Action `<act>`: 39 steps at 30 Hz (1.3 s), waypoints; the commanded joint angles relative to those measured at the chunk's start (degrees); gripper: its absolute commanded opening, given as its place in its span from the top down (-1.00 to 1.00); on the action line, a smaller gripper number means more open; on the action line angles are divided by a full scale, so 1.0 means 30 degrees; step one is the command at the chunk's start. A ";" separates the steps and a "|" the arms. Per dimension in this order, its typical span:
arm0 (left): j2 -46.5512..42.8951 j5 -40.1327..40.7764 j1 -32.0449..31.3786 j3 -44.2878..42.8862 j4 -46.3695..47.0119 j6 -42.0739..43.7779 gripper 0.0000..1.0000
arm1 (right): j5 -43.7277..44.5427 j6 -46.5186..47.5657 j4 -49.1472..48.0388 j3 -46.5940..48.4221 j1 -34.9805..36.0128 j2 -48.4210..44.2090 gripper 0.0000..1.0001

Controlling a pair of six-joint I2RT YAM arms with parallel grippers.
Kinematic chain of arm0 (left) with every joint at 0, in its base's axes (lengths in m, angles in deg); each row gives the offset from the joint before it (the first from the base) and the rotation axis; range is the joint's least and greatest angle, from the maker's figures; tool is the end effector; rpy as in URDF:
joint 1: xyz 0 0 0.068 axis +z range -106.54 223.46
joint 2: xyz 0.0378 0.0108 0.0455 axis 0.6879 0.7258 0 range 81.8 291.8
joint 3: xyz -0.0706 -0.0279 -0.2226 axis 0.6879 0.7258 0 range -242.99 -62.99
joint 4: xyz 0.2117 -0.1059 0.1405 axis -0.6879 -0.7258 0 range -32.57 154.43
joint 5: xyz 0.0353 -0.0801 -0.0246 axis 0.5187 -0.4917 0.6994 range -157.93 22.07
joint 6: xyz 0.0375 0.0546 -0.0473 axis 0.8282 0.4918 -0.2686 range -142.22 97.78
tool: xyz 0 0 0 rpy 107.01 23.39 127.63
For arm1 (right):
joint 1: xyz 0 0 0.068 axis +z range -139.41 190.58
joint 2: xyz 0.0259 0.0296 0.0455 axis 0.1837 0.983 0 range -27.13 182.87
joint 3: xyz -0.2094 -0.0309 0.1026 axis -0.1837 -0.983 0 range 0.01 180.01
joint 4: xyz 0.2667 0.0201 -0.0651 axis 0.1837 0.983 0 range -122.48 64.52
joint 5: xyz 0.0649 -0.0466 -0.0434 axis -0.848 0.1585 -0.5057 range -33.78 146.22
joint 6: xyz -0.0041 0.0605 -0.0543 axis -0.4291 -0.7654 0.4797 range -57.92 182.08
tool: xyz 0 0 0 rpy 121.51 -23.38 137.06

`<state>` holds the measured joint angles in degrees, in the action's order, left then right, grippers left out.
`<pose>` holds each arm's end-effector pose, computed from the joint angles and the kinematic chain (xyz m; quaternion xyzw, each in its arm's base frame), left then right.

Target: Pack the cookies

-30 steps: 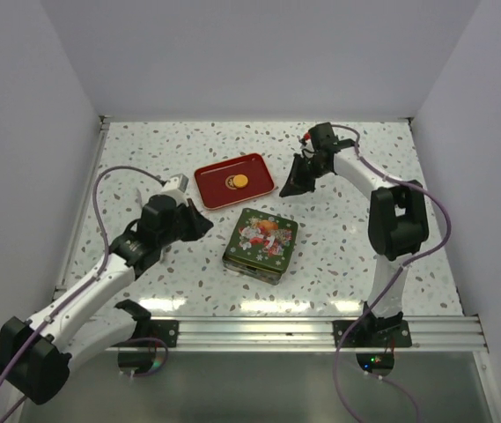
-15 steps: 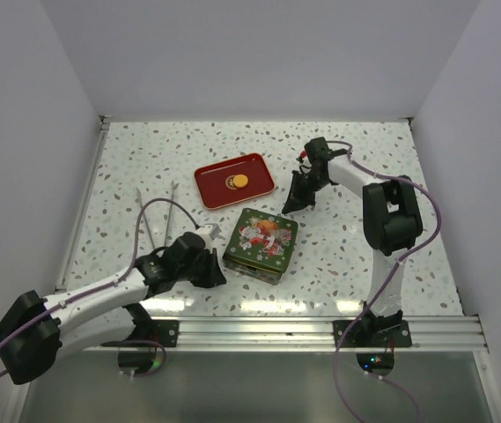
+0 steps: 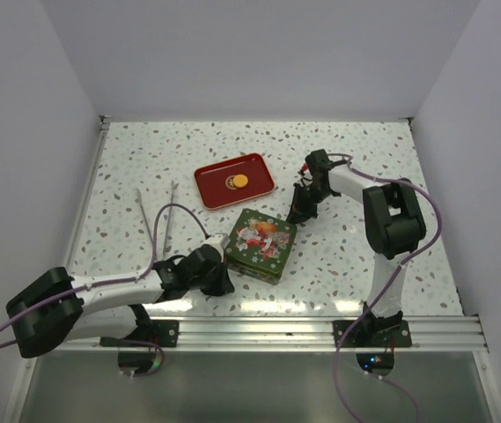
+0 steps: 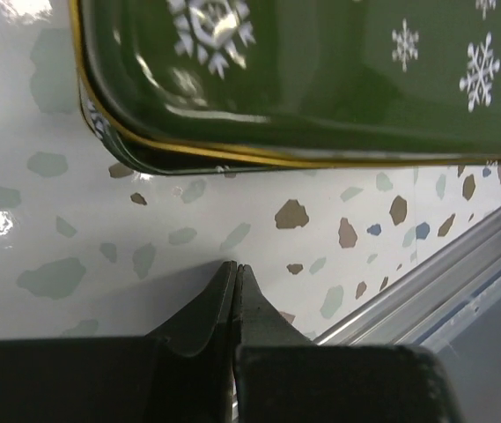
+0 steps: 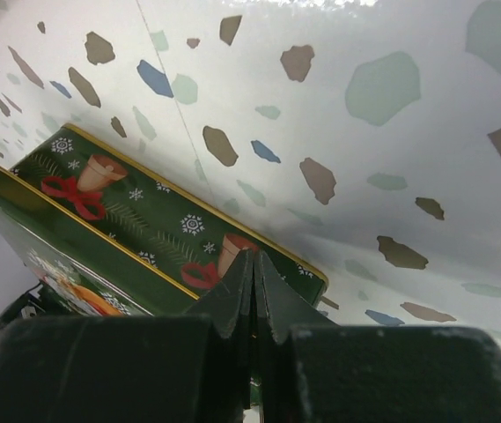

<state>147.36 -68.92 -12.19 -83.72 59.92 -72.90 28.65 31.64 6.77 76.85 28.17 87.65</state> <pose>0.1386 -0.2052 0.0679 0.0437 0.9367 -0.2828 0.2017 0.3583 0.1478 0.0721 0.0816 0.9621 0.2603 0.0025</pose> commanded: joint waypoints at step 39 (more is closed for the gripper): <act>0.1434 0.1446 -0.2189 -0.7180 -0.0464 0.3181 1.00 | -0.0155 -0.0021 -0.1041 -0.1912 0.0584 -0.1786 1.00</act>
<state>148.58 -64.53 -18.55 -102.32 53.82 -64.55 28.62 31.68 4.54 71.50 29.68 84.85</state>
